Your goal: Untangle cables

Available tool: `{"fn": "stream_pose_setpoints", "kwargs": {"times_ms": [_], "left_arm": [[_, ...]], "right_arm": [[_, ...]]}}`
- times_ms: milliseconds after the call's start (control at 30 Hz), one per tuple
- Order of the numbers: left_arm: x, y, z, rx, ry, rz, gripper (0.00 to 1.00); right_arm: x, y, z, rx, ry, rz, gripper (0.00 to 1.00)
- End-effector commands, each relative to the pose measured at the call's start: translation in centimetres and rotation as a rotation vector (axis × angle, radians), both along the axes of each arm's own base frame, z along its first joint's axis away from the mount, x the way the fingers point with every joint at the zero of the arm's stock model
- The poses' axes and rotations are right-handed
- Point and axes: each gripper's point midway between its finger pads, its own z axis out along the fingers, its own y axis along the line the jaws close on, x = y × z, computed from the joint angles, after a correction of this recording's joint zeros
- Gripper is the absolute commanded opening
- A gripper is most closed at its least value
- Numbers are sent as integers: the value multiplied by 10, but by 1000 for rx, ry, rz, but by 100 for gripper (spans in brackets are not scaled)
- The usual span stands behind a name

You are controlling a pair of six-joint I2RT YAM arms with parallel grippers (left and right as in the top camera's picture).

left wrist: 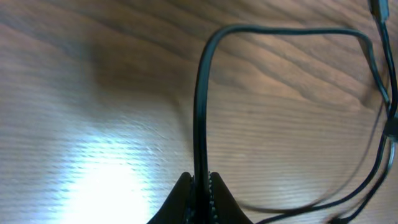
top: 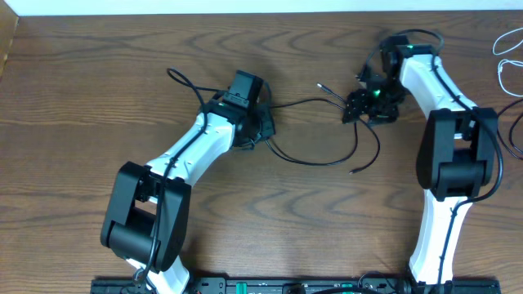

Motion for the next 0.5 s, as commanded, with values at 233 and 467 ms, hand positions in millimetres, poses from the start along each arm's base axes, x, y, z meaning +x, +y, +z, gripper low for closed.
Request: {"fn": "stream_pose_setpoints", "kwargs": {"times_ms": [233, 467], "left_arm": [[-10, -16, 0, -57, 67, 103, 8], [-12, -20, 1, -83, 83, 108, 8]], "right_arm": [[-2, 92, 3, 112, -55, 92, 70], [7, 95, -6, -22, -133, 125, 65]]}}
